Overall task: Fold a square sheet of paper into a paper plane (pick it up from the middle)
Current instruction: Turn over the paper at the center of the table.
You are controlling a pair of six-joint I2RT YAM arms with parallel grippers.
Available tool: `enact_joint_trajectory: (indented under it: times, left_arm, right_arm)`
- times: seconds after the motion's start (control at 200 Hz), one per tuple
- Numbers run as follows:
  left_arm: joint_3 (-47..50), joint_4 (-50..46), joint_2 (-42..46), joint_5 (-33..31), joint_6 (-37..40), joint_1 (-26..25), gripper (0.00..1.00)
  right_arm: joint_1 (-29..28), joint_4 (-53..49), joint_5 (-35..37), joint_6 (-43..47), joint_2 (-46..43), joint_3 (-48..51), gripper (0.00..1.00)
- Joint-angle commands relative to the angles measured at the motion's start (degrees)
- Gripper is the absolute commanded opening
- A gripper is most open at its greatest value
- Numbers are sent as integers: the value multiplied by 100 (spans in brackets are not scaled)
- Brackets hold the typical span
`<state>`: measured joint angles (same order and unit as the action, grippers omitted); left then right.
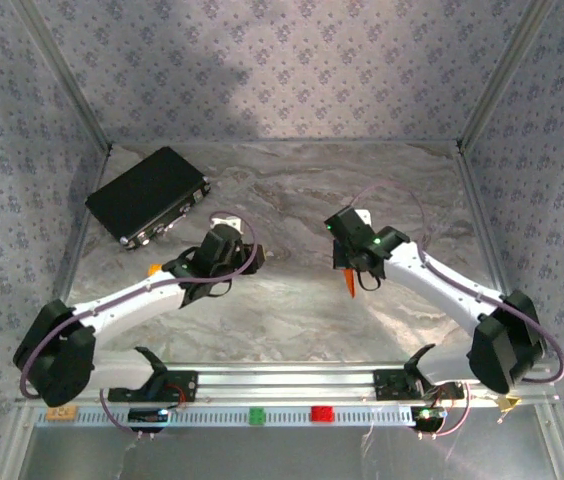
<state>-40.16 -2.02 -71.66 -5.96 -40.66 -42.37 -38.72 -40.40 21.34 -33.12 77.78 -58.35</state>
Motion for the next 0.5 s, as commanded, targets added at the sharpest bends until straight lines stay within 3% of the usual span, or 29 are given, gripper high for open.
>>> enact_joint_trajectory:
  times: [0.0, 0.16, 0.495]
  left_arm:
    - [109, -247, 366, -549, -194, 76, 37]
    - [342, -506, 1024, -1220, -382, 104, 37]
    - [627, -1273, 2224, -2382, -686, 129, 36]
  right_arm:
    - [-317, -818, 1362, -16, 365, -352, 4]
    - [-650, -1188, 1828, -146, 1006, -713, 4]
    - [-1386, -1487, 1911, -200, 2680, -1798, 5]
